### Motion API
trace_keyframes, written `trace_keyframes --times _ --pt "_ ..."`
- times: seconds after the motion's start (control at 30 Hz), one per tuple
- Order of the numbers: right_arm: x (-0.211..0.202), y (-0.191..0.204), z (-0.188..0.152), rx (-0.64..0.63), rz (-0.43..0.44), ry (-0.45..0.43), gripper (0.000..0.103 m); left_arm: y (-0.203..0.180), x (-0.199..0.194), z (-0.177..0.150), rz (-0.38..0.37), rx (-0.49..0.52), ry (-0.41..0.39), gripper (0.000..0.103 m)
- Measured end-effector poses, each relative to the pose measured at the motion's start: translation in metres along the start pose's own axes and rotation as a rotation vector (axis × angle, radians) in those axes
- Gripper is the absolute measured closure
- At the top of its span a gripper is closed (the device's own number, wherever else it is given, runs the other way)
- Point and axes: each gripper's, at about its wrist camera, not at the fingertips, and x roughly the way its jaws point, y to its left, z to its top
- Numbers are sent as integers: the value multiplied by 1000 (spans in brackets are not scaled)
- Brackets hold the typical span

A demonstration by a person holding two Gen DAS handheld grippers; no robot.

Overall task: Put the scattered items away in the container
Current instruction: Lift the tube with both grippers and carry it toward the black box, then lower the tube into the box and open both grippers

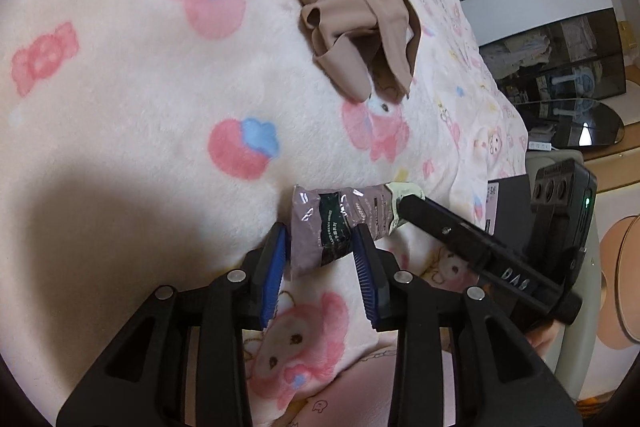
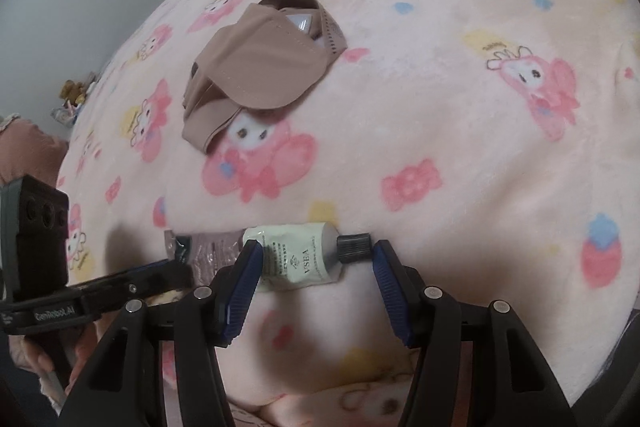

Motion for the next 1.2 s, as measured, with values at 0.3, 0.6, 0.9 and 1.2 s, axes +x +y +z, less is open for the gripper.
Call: trace_keyframes --times 0.3,0.6,0.9,1.2 --pt "-32 9 -3 -4 14 -51 57 -23 -30 -8 15 79 -56 70" --pt "-134 14 -40 30 14 -192 57 -105 -78 -31 -32 259 -77 70" --pt "-237 -43 -103 159 -76 -338 57 -213 -53 -78 -123 442 -5 70" --pt "-283 -147 -155 293 -182 -379 57 -306 44 -114 -164 538 163 70"
